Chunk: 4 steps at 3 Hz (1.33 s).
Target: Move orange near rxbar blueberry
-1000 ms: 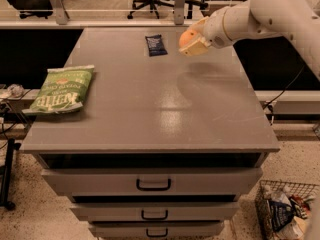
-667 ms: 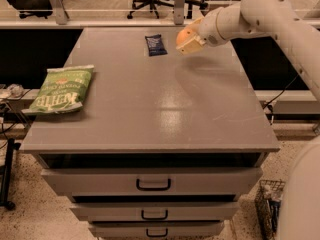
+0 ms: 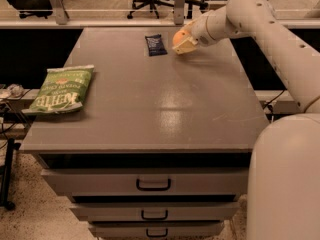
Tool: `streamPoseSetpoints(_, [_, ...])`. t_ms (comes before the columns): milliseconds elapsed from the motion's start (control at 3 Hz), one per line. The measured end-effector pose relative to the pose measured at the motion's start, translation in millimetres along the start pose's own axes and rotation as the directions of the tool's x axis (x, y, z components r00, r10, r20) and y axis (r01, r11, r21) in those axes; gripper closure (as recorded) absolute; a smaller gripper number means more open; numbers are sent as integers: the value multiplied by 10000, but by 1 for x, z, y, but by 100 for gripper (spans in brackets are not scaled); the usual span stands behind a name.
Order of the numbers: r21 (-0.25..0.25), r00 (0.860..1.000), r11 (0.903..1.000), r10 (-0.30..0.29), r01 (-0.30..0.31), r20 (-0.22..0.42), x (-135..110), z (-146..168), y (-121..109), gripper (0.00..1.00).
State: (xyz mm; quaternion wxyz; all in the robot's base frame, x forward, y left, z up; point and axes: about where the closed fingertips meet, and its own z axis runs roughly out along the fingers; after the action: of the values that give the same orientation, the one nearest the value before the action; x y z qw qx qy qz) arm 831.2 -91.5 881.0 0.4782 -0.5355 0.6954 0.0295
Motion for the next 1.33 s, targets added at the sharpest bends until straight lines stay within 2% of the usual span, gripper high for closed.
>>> streamPoseSetpoints(333, [-82,10000,10000,5,-5,27,-2,13,-2,100])
streamPoseSetpoints(667, [-342,9999,9994,92,-95,-70,-4,21,0,86])
streamPoseSetpoints(1333, [-793,9992,9965,254,-276,-293,-2,30,7,39])
